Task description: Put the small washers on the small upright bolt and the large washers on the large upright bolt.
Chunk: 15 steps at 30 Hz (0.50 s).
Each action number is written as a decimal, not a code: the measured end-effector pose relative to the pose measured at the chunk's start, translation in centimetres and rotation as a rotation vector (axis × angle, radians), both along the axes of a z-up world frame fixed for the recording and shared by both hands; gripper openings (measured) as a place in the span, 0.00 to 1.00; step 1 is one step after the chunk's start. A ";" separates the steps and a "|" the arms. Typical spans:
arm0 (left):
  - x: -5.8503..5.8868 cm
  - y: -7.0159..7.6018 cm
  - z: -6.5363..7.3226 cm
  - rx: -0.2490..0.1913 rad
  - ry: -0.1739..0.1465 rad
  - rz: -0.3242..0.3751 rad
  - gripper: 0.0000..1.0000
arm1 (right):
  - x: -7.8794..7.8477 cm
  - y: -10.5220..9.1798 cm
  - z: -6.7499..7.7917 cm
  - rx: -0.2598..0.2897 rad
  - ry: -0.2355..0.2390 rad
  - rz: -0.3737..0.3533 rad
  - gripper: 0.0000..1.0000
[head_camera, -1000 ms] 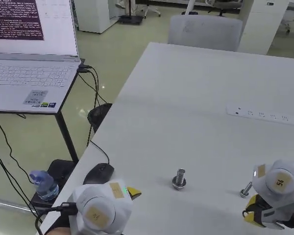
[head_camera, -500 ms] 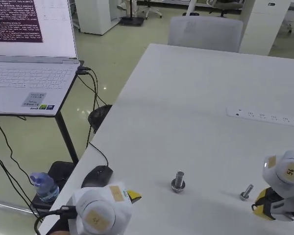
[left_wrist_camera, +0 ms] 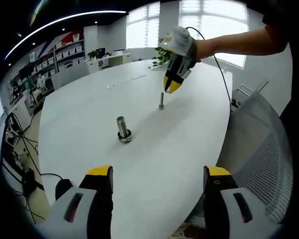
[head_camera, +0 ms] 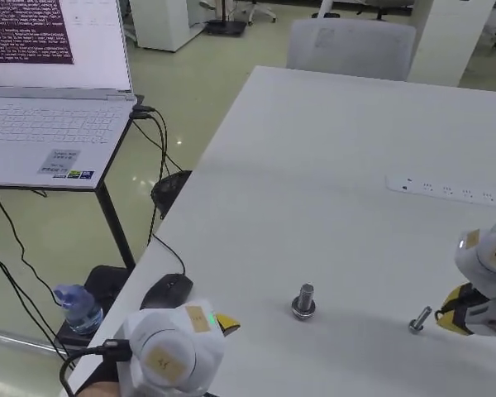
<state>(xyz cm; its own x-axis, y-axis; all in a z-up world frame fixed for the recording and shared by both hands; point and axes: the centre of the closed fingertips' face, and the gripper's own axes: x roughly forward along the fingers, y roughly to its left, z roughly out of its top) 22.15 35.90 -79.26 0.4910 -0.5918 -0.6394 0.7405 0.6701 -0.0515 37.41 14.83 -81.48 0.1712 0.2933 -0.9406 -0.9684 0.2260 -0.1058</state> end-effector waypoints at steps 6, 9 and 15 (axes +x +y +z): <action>-0.1 0.0 -0.2 0.003 0.007 0.000 0.73 | 0.0 0.9 0.3 0.003 -0.006 0.002 0.13; -0.1 0.1 -0.2 0.006 0.008 -0.002 0.72 | -0.1 1.3 0.3 0.003 -0.005 0.009 0.13; -0.1 0.1 -0.2 0.006 0.010 0.003 0.71 | -0.4 1.6 -0.1 0.004 0.014 0.013 0.13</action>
<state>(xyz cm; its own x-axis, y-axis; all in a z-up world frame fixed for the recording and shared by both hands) 22.01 36.01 -79.44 0.4859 -0.5865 -0.6480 0.7383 0.6722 -0.0548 37.05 16.43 -81.61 0.1543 0.2988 -0.9418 -0.9726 0.2138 -0.0915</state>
